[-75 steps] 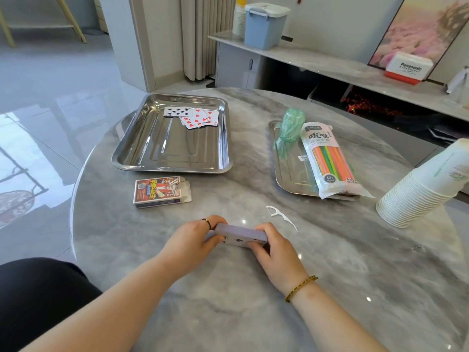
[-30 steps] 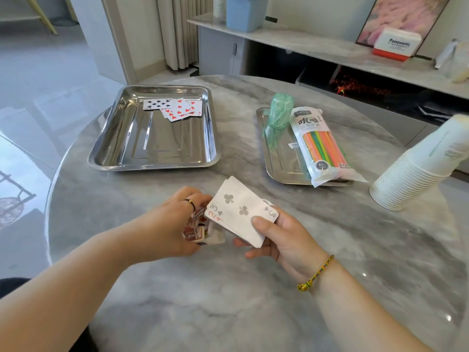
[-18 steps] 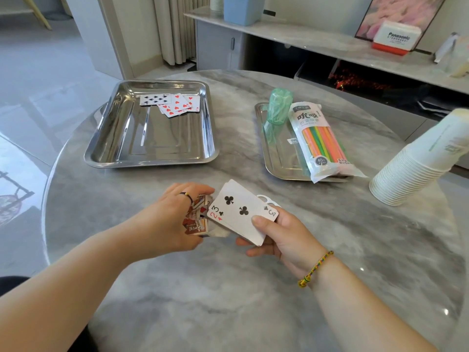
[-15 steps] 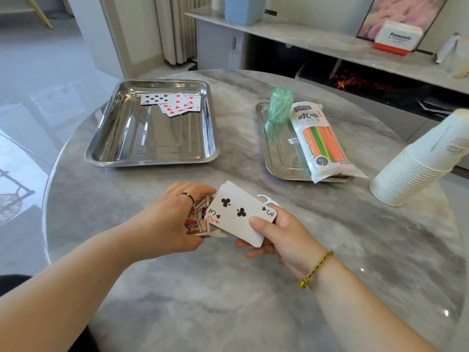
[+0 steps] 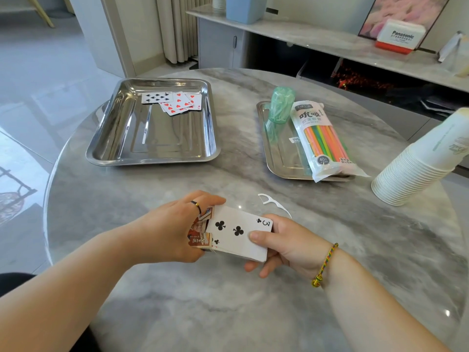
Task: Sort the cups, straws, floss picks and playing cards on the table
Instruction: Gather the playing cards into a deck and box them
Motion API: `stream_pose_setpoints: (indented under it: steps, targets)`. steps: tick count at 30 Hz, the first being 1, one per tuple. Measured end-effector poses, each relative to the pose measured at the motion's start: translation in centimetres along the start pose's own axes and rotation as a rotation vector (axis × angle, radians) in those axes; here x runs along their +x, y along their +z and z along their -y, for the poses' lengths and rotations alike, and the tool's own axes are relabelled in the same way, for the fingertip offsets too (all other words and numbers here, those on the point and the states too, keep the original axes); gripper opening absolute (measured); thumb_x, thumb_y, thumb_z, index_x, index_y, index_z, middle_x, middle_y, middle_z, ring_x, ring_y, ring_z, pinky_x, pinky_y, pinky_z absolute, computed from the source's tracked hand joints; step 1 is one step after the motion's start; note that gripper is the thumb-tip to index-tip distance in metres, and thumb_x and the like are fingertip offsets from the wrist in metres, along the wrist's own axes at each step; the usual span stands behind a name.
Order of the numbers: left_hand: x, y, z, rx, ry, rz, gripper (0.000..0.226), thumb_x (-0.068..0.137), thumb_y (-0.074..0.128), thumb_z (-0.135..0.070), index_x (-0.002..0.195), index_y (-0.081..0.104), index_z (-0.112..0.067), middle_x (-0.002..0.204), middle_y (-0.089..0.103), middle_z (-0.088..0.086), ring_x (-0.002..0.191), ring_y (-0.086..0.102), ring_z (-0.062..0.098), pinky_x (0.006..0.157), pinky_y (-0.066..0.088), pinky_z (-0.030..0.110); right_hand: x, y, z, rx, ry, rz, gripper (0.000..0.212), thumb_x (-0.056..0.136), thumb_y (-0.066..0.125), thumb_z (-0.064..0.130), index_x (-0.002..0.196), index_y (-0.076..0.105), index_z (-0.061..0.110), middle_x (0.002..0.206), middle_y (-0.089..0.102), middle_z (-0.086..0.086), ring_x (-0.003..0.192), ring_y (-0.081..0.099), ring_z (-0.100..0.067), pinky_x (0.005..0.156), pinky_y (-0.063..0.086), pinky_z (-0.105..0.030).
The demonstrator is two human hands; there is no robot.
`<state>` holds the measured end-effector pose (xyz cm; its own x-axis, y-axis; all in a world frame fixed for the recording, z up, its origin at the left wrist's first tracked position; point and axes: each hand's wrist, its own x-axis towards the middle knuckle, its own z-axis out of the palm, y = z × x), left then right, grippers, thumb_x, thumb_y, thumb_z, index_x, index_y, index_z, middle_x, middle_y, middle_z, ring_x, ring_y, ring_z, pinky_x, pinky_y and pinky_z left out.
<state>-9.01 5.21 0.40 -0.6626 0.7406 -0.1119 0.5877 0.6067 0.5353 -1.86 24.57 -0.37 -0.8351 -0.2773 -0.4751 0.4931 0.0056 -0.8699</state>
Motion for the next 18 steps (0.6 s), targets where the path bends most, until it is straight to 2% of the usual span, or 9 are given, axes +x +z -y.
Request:
stream_pose_setpoints:
  steps: [3,7,10,13,15,16,18]
  targets:
    - [0.0,0.0,0.2,-0.021,0.015,0.039,0.076,0.057,0.057,-0.04,0.129,0.034,-0.034,0.105,0.034,-0.031,0.1,0.052,0.002,0.081,0.039,0.005,0.0,0.0,0.1,-0.038,0.003,0.025,0.02,0.094,0.042,0.006,0.084,0.053,0.018,0.065,0.067,0.007,0.051,0.064,-0.011,0.042,0.05,-0.019]
    - [-0.2,0.1,0.1,-0.033,0.029,0.085,0.072,0.056,0.057,-0.037,0.125,0.038,-0.035,0.108,0.035,-0.03,0.097,0.054,0.003,0.081,0.042,0.01,-0.1,-0.1,0.4,-0.12,0.021,0.067,0.019,0.094,0.042,0.005,0.085,0.053,0.017,0.073,0.06,-0.002,0.048,0.061,-0.01,0.04,0.048,-0.018]
    - [-0.1,0.2,-0.4,-0.039,0.024,0.107,0.072,0.059,0.059,-0.036,0.126,0.035,-0.035,0.106,0.033,-0.033,0.094,0.051,-0.001,0.078,0.038,0.003,-0.1,0.2,0.6,-0.132,0.026,0.062,0.018,0.094,0.041,0.004,0.085,0.051,0.016,0.074,0.057,-0.004,0.044,0.058,-0.008,0.037,0.045,-0.017]
    - [0.0,0.7,-1.3,-0.022,0.015,0.041,0.072,0.07,0.068,-0.025,0.13,0.03,-0.034,0.099,0.027,-0.038,0.089,0.042,-0.006,0.074,0.03,-0.006,0.5,1.1,0.3,-0.134,-0.008,-0.05,0.014,0.093,0.042,0.004,0.087,0.044,0.017,0.068,0.054,-0.002,0.039,0.051,-0.006,0.036,0.037,-0.016]
    - [0.1,1.2,-1.7,-0.061,-0.013,-0.015,0.077,0.071,0.07,-0.022,0.134,0.026,-0.033,0.096,0.028,-0.037,0.084,0.043,-0.006,0.07,0.028,-0.008,0.9,1.9,0.1,-0.157,-0.038,-0.167,0.009,0.093,0.044,0.008,0.091,0.04,0.017,0.066,0.05,-0.001,0.036,0.046,-0.003,0.036,0.033,-0.015]
    - [0.2,1.3,-2.0,-0.1,-0.038,-0.04,0.081,0.069,0.071,-0.022,0.135,0.026,-0.032,0.097,0.032,-0.034,0.082,0.045,-0.006,0.069,0.029,-0.009,1.1,2.3,0.1,-0.166,-0.07,-0.236,0.009,0.093,0.045,0.011,0.095,0.039,0.017,0.069,0.05,0.0,0.038,0.046,-0.001,0.037,0.034,-0.014]
    - [0.4,1.6,-2.1,-0.173,-0.083,-0.095,0.085,0.066,0.075,-0.021,0.136,0.027,-0.031,0.099,0.036,-0.028,0.082,0.048,-0.004,0.068,0.03,-0.009,1.5,2.9,-0.2,-0.18,-0.197,-0.404,0.016,0.093,0.049,0.016,0.103,0.039,0.023,0.083,0.051,0.006,0.056,0.051,0.002,0.044,0.037,-0.008]
